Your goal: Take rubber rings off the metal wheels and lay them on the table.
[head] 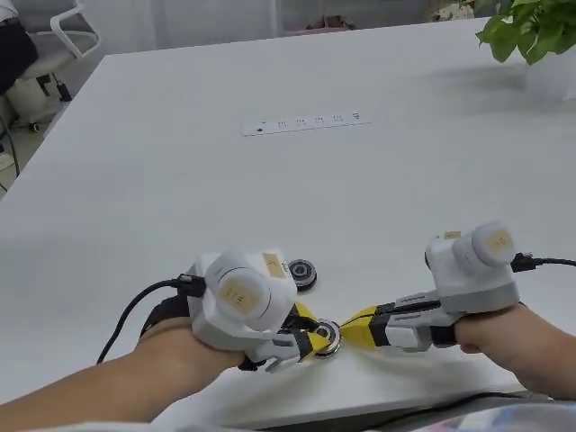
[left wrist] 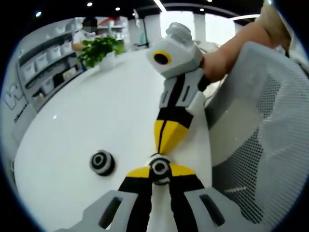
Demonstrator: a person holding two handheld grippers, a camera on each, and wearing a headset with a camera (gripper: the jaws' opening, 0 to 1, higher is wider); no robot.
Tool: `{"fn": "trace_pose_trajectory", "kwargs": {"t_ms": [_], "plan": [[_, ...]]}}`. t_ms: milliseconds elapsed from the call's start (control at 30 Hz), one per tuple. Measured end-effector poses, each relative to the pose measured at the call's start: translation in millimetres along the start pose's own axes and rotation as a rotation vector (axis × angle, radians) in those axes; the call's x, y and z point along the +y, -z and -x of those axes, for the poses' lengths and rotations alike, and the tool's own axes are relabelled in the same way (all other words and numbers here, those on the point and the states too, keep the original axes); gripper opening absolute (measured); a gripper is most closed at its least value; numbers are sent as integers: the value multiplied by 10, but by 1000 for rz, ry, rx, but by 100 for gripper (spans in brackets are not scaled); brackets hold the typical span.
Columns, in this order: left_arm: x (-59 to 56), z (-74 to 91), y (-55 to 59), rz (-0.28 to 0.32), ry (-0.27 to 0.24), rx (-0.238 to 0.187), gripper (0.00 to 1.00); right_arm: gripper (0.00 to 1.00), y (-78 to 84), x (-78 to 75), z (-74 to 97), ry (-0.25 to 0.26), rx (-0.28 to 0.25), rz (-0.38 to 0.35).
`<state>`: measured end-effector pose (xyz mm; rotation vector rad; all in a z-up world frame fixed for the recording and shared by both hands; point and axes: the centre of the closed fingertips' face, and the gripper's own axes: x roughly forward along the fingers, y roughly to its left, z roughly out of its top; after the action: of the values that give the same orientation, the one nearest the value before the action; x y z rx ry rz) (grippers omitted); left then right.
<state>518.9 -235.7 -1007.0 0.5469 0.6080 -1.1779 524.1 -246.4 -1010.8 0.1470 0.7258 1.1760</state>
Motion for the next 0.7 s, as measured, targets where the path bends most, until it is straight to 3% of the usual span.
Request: {"fn": "trace_pose_trajectory", "kwargs": {"t_ms": [367, 700], "plan": [[4, -5, 0, 7, -17, 12, 13, 0, -27, 28, 9, -22, -29, -49], [6, -4, 0, 10, -25, 16, 13, 0, -53, 118, -28, -55, -24, -40]]}}
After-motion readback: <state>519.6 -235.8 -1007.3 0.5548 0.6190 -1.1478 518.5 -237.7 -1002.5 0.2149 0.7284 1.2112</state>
